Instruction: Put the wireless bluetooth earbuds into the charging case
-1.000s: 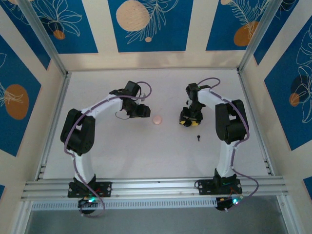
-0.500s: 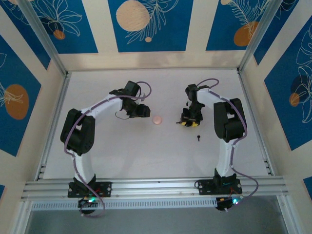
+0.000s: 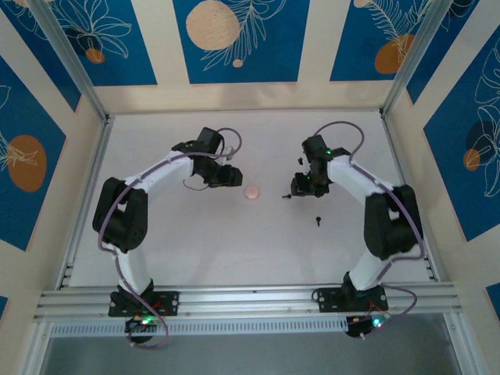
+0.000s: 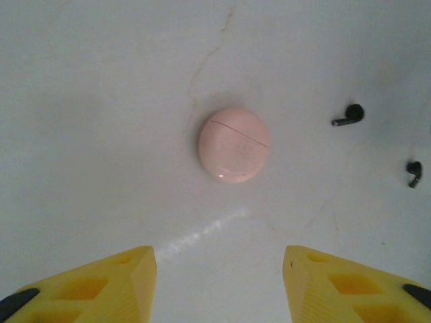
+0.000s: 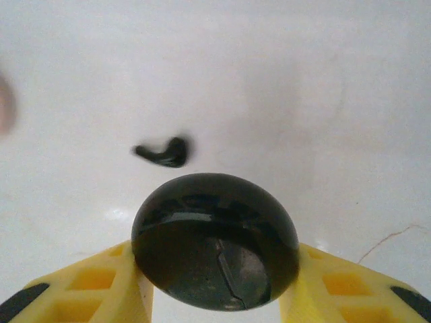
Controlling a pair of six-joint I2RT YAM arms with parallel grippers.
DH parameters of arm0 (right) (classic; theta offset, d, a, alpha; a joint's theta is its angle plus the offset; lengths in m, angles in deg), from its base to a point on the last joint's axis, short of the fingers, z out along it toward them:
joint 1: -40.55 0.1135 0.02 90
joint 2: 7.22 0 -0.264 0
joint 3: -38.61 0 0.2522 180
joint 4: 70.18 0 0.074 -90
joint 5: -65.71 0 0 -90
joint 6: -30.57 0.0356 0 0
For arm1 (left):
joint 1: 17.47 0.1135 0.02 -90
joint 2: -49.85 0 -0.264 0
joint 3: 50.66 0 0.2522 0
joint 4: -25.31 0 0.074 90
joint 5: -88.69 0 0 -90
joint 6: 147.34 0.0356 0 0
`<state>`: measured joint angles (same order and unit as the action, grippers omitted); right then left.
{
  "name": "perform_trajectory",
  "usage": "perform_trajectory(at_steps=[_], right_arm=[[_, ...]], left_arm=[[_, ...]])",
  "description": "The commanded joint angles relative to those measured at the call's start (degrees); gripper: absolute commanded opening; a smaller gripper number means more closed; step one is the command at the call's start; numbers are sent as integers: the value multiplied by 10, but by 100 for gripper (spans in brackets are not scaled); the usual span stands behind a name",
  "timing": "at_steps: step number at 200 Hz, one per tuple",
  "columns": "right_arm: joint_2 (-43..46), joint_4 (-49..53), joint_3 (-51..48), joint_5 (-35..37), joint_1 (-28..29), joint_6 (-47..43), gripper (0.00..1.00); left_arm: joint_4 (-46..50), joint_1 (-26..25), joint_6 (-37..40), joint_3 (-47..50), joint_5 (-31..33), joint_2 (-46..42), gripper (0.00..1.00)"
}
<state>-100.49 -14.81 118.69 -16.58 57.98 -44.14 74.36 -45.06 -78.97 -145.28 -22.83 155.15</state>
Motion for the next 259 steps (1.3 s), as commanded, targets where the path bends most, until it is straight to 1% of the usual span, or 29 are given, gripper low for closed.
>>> perform_trajectory(at_steps=[1, 40, 69, 87, 106, 129, 157, 223, 259], right_arm=[[78, -69, -45, -21, 17, -44, 38], [185, -155, -115, -56, 62, -100, 37], [251, -230, -165, -88, 87, -136, 36], [284, -272, -191, -110, 105, -164, 35], [303, -296, -205, -118, 127, -189, 35], [309, -307, -206, -120, 153, -214, 35], [305, -317, -203, -120, 177, -235, 35], [258, -313, -163, -106, 205, -261, 35], [246, -328, -155, -81, 214, -262, 34]], left_arm=[[22, 7, 21, -8, -50, -27, 51], [52, 7, 43, -33, -83, -45, 51], [56, 7, 53, -45, -125, -60, 51], [58, 7, 56, -52, -156, -69, 51], [60, 7, 57, -61, -190, -74, 51], [59, 7, 56, -69, -228, -79, 51], [60, 6, 59, -72, -258, -86, 51], [46, -1, 60, -62, -328, -97, 50], [53, -4, 60, -54, -327, -101, 50]])
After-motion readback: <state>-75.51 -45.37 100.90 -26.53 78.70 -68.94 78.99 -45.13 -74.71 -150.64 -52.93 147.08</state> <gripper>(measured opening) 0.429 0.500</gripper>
